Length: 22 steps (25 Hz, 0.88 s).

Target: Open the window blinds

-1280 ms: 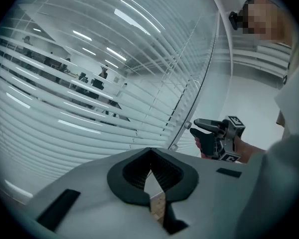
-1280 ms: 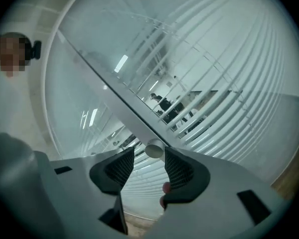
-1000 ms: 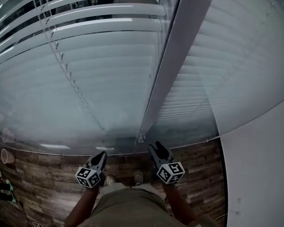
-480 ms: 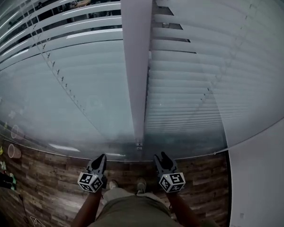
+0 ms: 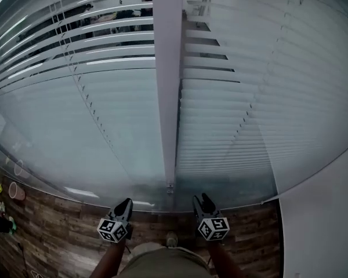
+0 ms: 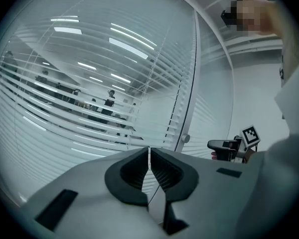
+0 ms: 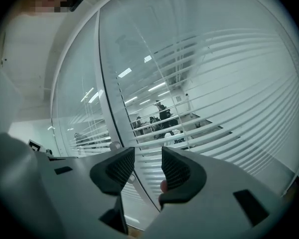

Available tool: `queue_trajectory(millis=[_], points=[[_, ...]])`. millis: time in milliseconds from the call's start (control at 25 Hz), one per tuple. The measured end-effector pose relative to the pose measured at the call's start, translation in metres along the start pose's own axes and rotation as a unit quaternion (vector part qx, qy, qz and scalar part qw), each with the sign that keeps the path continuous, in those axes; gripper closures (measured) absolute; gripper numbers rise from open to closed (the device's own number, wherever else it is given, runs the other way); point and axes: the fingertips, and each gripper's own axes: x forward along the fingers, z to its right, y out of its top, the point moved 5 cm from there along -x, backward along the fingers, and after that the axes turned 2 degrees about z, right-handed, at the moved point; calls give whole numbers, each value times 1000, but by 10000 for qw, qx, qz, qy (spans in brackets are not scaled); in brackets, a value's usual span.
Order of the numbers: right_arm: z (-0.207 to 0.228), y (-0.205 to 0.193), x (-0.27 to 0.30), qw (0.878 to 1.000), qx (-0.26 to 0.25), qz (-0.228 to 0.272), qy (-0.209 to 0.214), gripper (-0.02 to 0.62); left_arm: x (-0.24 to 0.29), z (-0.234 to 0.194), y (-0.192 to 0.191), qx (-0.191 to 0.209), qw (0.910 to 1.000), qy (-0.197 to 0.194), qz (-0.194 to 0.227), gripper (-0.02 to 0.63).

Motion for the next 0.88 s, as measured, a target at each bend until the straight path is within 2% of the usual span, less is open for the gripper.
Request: queue_trajectory(millis=[280, 520, 680, 800, 880], points=[[-21, 17, 0, 9993, -237, 102, 258, 422, -6, 3, 10, -71, 9998, -31, 192, 591], [-49, 41, -27, 9992, -268, 284, 78, 423, -39, 9, 20, -143, 9997, -140, 101, 591], [-81, 62, -57, 9990, -350, 277, -26, 426, -74, 29, 38, -155, 9989, -436, 76, 591], [-85, 39, -57, 9993, -347, 110, -58, 430, -81, 50, 16, 49, 9961, -868, -127, 591], [-89, 17, -58, 9994, -351, 43, -13, 430, -90, 54, -5, 91, 9948, -1002, -170, 591]])
